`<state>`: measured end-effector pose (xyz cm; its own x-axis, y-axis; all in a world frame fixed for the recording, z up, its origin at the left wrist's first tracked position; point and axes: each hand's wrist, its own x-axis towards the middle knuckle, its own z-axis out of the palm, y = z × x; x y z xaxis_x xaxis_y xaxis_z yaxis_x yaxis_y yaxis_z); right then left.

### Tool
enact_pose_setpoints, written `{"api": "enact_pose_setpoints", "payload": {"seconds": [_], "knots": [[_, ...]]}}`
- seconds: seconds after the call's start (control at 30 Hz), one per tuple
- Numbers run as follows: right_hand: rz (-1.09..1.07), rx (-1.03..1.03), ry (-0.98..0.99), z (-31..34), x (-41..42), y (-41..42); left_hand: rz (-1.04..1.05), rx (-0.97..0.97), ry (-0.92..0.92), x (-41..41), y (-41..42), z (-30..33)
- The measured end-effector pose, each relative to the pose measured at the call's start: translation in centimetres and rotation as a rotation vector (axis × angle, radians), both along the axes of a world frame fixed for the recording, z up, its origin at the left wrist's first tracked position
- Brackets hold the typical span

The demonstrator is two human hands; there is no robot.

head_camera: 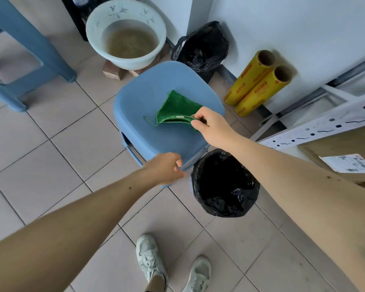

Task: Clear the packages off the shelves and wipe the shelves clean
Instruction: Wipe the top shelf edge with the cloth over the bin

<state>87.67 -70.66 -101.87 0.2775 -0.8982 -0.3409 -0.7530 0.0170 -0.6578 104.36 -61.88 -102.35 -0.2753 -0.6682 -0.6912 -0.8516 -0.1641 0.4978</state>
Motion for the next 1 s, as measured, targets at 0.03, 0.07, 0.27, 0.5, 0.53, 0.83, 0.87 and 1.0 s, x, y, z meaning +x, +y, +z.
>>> {"api": "enact_pose_setpoints", "payload": {"seconds": [0.03,0.07,0.27,0.5,0.53,0.83,0.87,1.0], "knots": [[-0.055,-0.004,-0.053,0.5,-0.5,0.3,-0.007,0.002,0.005,-0.4,0.1,-0.1],[-0.106,-0.008,-0.093,0.9,-1.0,0.5,-0.014,0.004,0.008,-0.8,0.3,-0.1],[-0.406,0.191,-0.271,1.9,-3.8,2.3,-0.076,0.012,0.013,-3.9,2.0,-0.3],[-0.684,0.558,-0.303,-0.4,-9.9,6.6,-0.141,0.047,0.010,-8.2,4.9,-2.2],[-0.692,0.583,-0.302,-0.6,-10.9,7.4,-0.142,0.057,0.010,-8.8,5.3,-2.7],[-0.962,0.845,-0.297,-7.0,-19.0,13.7,-0.067,0.110,-0.121,-12.9,9.0,-10.2],[-0.995,0.879,-0.293,-7.6,-19.6,14.4,-0.023,0.108,-0.126,-13.2,9.3,-11.0],[-1.091,0.899,-0.366,-10.4,-21.8,16.3,0.211,0.097,-0.149,-14.2,9.3,-14.8]]}}
